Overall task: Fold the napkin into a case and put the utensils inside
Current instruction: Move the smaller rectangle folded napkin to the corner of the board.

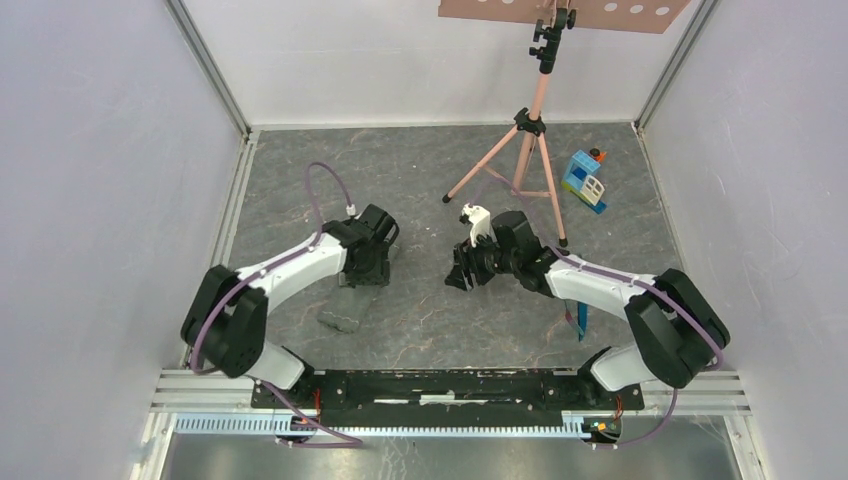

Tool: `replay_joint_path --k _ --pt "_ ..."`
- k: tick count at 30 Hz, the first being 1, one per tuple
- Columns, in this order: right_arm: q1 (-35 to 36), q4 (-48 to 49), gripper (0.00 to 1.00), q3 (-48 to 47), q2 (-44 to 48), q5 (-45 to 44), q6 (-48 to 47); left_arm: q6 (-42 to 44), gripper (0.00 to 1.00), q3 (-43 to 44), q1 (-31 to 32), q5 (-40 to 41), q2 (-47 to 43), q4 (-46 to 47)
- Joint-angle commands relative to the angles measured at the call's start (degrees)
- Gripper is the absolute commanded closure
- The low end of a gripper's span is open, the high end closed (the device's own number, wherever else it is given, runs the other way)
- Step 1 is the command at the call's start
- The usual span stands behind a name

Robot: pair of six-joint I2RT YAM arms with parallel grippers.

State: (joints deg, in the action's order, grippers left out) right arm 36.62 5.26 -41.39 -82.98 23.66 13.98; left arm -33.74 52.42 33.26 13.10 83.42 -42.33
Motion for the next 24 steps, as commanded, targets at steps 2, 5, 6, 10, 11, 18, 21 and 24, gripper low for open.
replay_joint_path --k 2,5,6,10,11,18,21,24 --pt "-0.2 5.4 0.37 2.9 5.2 3.0 -0.6 1.9 0.30 5.5 0.2 2.3 8.0 -1.5" --pt "-0.1 5.5 0.37 4.3 7.7 3.1 -1.2 -3.7 0.31 6.9 -1.0 4.6 12.5 -3.5" --pt "-0.2 5.7 0.37 4.7 8.5 3.1 -1.2 -5.2 0.31 6.8 -1.6 5.1 13.6 -3.3" --pt "-0.2 6.5 0.36 5.7 10.4 4.0 -1.0 -13.4 0.35 4.9 -8.0 7.2 14.6 -3.6" --pt "-0.2 6.7 0.37 6.0 10.6 4.2 -0.9 -15.0 0.36 4.1 -10.0 6.7 14.0 -3.4" --pt "-0.2 9.1 0.37 7.3 10.3 6.4 0.5 -22.8 0.38 3.5 -24.0 7.8 9.5 -0.8" --pt "-0.2 9.2 0.37 7.4 10.0 6.6 0.8 -25.6 0.38 6.0 -30.8 8.5 9.9 -2.1" --pt "-0.2 8.8 0.37 7.5 10.1 6.2 0.5 -28.5 0.38 6.0 -37.3 8.3 9.3 -2.0"
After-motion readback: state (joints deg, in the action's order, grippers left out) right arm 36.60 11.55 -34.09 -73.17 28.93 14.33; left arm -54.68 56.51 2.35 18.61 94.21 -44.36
